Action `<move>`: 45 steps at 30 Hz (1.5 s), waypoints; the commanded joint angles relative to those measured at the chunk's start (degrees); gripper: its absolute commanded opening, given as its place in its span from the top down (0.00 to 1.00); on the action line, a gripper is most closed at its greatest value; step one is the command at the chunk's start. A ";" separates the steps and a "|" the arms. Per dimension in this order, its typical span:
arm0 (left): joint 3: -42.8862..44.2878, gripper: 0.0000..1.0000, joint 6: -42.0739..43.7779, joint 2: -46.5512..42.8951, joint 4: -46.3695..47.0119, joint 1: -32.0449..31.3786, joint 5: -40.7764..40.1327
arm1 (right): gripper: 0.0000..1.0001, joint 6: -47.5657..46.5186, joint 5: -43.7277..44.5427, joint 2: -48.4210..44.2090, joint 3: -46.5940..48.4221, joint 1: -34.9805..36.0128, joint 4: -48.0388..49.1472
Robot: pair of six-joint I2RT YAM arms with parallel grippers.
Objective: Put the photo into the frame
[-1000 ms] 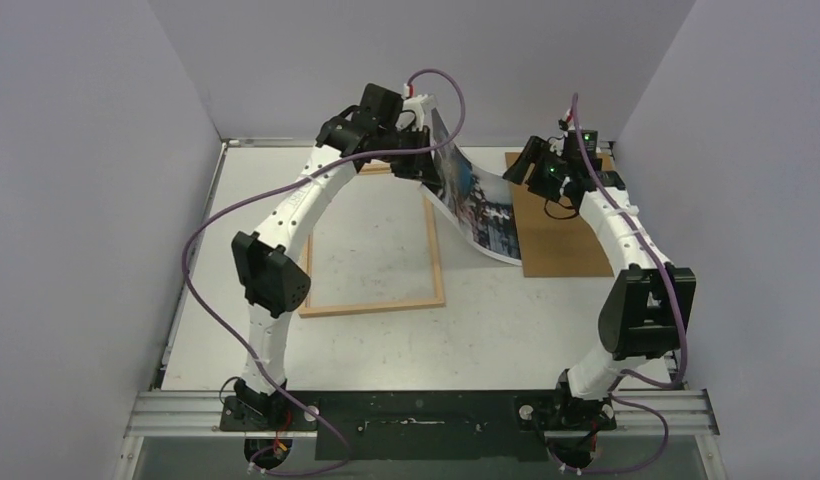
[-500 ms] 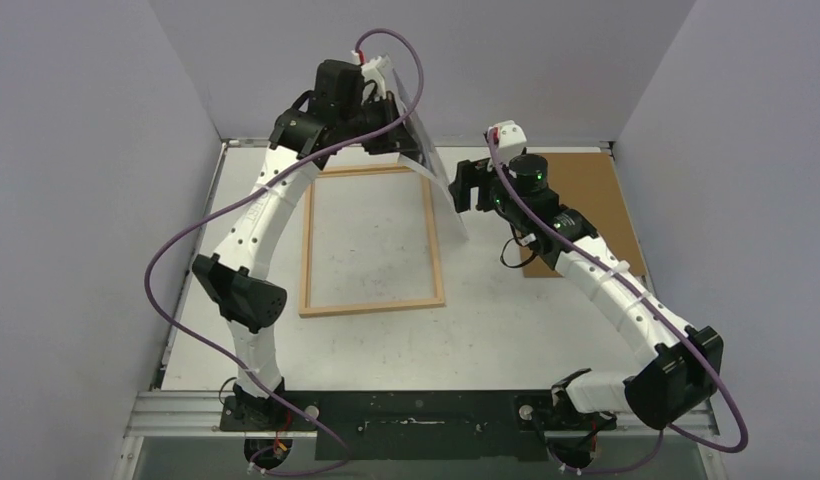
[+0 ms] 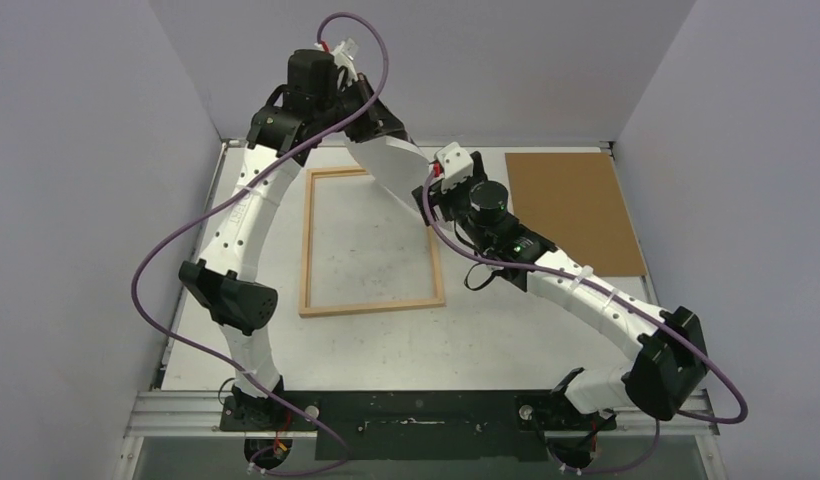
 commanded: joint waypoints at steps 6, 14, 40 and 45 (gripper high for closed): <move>-0.75 1.00 -3.11 -4.74 1.23 2.48 3.64 | 0.18 -2.28 0.86 4.79 2.04 -0.69 10.05; -0.79 1.00 -4.01 -6.32 1.43 4.25 8.13 | 0.33 8.03 -18.12 6.57 2.05 -7.43 15.91; -4.63 1.00 -4.12 -10.32 1.51 8.06 9.28 | 1.00 2.90 -27.03 9.25 11.69 -5.73 0.87; -4.91 1.00 -4.81 -10.62 2.04 8.15 9.63 | 0.79 2.54 -25.76 9.66 11.43 -4.87 2.40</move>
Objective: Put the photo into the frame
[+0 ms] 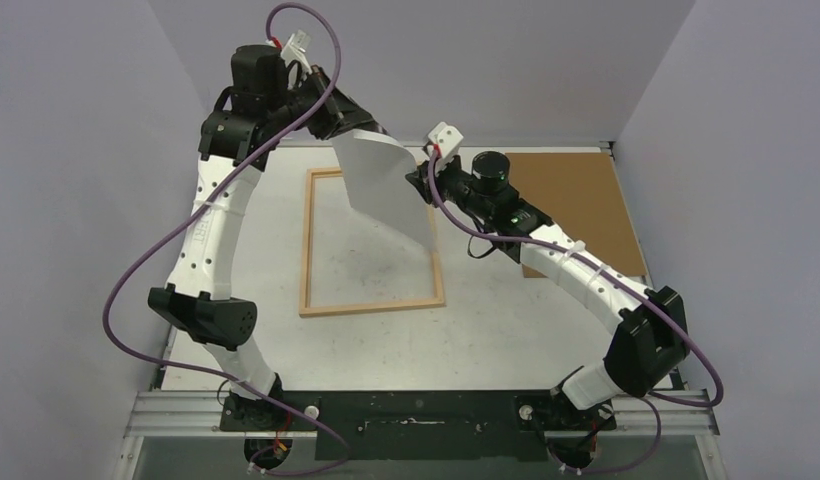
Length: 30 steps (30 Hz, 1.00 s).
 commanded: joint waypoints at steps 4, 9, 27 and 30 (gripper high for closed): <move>-0.11 1.00 -0.55 -2.83 2.44 0.12 1.99 | 0.65 0.68 -0.55 1.89 2.44 1.02 4.52; -0.91 1.00 -1.17 -3.47 2.98 0.13 2.34 | 0.62 2.42 -0.61 3.30 2.40 1.03 7.79; -3.82 0.59 -0.57 -5.62 6.19 0.56 0.06 | 1.00 5.43 -0.66 1.57 3.24 0.83 8.45; -4.42 0.31 1.54 -6.86 7.50 1.05 -2.41 | 1.00 8.81 -1.54 1.30 4.80 0.32 6.83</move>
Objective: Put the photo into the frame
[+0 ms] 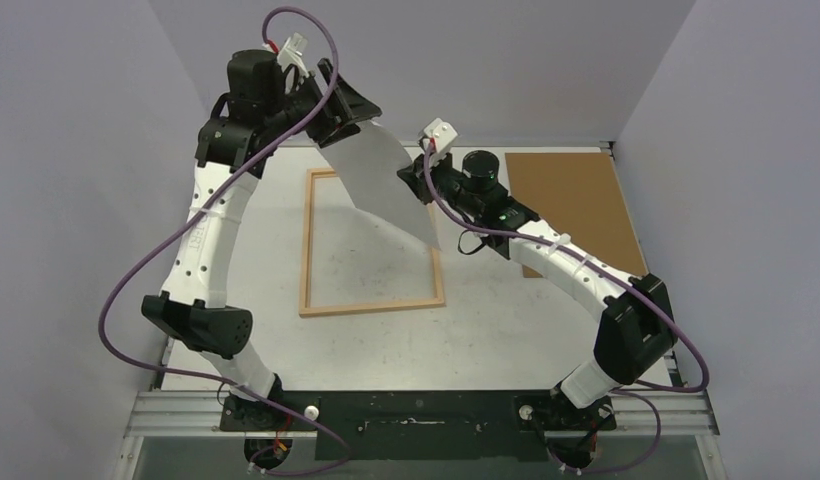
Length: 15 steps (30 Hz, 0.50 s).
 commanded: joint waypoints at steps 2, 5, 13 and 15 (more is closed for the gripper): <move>0.41 0.24 5.18 -4.64 5.12 2.62 -3.56 | 1.00 5.58 -2.72 -2.92 5.88 -0.63 -0.92; 1.53 0.21 9.97 -6.20 2.94 9.47 -4.05 | 1.00 6.34 -3.29 -2.18 9.65 -0.65 -6.74; -2.78 0.15 16.18 -14.05 3.49 25.39 -5.57 | 1.00 13.93 -6.38 0.97 17.23 -2.01 -14.86; -3.00 0.14 17.77 -14.72 2.17 26.50 -7.24 | 1.00 17.06 -7.99 2.38 19.23 -2.75 -16.06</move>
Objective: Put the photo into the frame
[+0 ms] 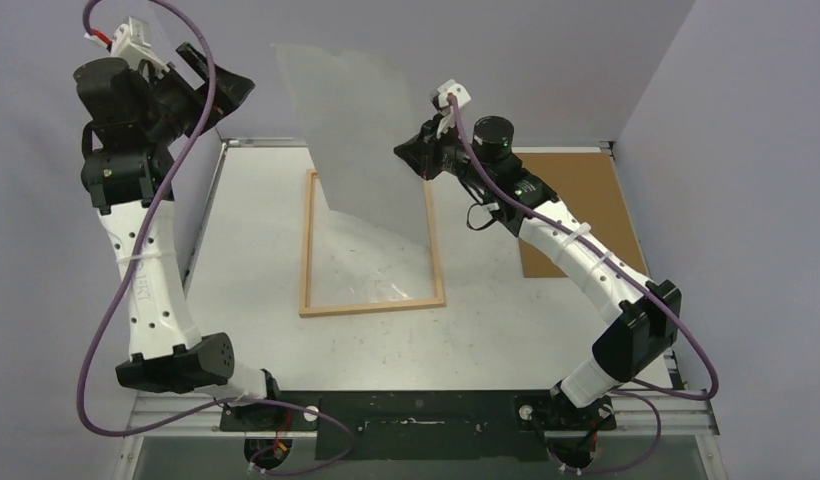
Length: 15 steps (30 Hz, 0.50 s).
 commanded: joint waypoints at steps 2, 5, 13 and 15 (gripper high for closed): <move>-0.18 0.14 7.59 -4.69 -1.05 1.77 -4.42 | 1.00 10.82 -5.61 3.65 6.25 -2.26 -3.66; -3.08 0.14 9.63 -5.84 -2.32 2.04 -7.80 | 1.00 17.42 -8.85 5.87 9.27 -3.11 -4.59; -16.83 0.14 8.48 -7.92 -1.35 2.96 -9.93 | 1.00 36.01 -13.54 14.50 20.24 -5.07 -18.35; -21.20 0.14 7.68 -7.66 -0.99 3.35 -9.46 | 1.00 43.11 -16.53 16.85 20.26 -5.92 -18.69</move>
